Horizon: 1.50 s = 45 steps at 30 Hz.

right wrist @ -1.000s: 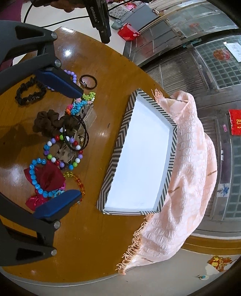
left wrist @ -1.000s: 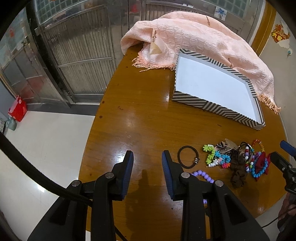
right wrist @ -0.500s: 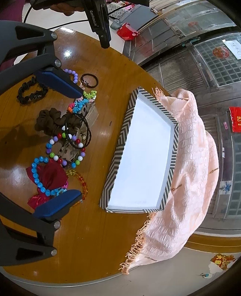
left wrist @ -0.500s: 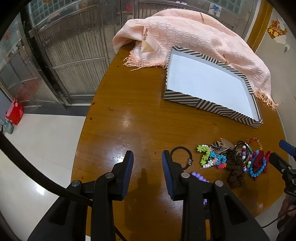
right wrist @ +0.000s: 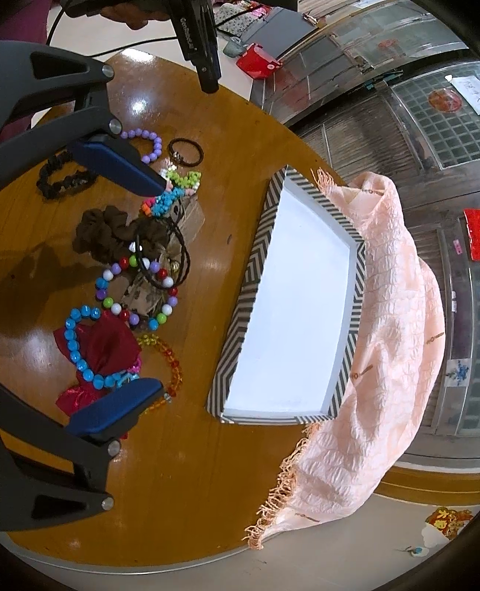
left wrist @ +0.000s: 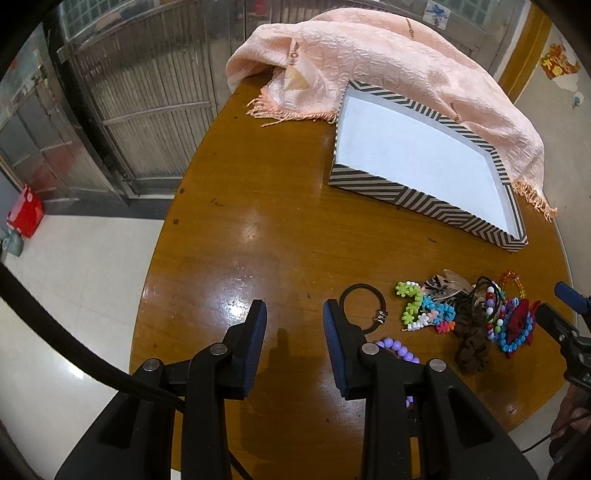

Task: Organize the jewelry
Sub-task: 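Close left tool on black hair tie with metal bead while right tool grasps black double hair band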

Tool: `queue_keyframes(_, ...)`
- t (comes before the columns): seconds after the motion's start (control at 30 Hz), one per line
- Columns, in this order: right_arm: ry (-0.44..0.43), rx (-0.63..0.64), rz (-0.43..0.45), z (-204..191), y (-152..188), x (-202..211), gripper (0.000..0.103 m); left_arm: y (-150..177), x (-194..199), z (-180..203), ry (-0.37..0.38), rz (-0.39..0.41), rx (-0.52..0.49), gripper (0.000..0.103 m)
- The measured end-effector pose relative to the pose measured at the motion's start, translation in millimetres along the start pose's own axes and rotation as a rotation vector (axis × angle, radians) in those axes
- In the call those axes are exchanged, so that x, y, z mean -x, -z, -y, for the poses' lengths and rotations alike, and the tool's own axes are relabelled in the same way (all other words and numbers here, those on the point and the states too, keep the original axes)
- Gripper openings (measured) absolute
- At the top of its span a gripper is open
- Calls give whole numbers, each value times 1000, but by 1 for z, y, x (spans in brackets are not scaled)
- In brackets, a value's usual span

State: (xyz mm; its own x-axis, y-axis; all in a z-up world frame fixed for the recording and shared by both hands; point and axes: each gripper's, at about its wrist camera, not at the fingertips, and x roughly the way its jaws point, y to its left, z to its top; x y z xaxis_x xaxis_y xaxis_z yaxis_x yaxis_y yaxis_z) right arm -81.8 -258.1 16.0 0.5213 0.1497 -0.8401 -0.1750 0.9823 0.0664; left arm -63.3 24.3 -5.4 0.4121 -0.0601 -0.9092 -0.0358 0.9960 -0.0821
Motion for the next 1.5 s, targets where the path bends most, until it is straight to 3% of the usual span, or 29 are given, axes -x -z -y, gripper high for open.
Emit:
queue_keyframes(0.13,-26,-36,-34,12,0,-12,74,0,-5,-4,2,-14,20,32)
queue_keyframes(0.33,-31,18,-59,6,-2,-28,62,0,-12,-6,20,-30,34,32)
queue_keyframes(0.43,-26,52,-64,0,-5,-33,58,-1,-19,-6,74,-56,49,32)
queue_keyframes(0.63,-56,57,-72,-2,-6,-33,56,-2,-31,6,161,-98,24,32)
queue_keyframes(1.07,-95,70,-85,2,-11,-31,57,-5,-63,32,121,-175,-36,32)
queue_keyframes(1.4,-119,98,-107,4,-16,-40,57,-8,-75,51,61,-173,-77,32)
queue_keyframes(1.5,-123,134,-126,0,-16,-46,57,-9,-76,51,54,-167,-76,27)
